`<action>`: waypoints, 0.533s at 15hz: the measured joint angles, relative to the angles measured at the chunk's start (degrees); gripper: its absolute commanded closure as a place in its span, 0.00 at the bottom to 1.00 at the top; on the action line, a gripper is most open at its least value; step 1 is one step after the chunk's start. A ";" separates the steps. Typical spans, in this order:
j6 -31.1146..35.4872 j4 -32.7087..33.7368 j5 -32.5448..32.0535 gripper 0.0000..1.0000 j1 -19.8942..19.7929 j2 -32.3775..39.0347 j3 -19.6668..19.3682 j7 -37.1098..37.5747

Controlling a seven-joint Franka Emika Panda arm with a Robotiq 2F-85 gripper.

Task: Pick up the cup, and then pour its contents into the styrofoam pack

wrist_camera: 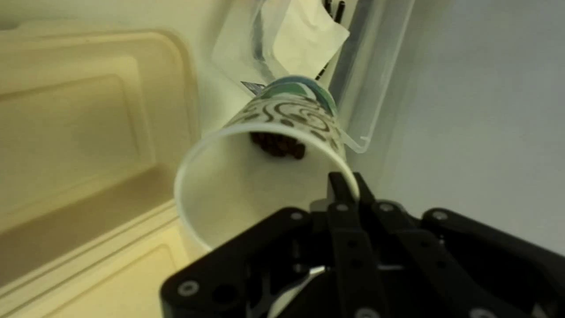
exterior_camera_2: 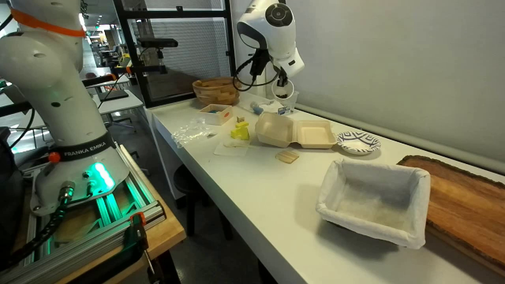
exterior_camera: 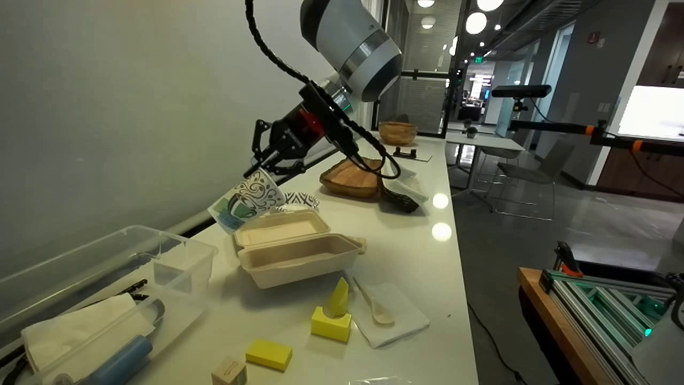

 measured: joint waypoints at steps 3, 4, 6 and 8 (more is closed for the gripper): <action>-0.01 0.27 8.26 0.99 -0.03 -0.24 -0.52 -5.44; -0.22 0.13 10.42 0.99 -0.05 -0.43 -0.89 -6.97; -2.54 -0.56 14.46 0.99 -0.35 -0.87 -1.86 -9.85; -7.62 -1.88 18.16 0.99 -1.09 -1.36 -2.93 -11.56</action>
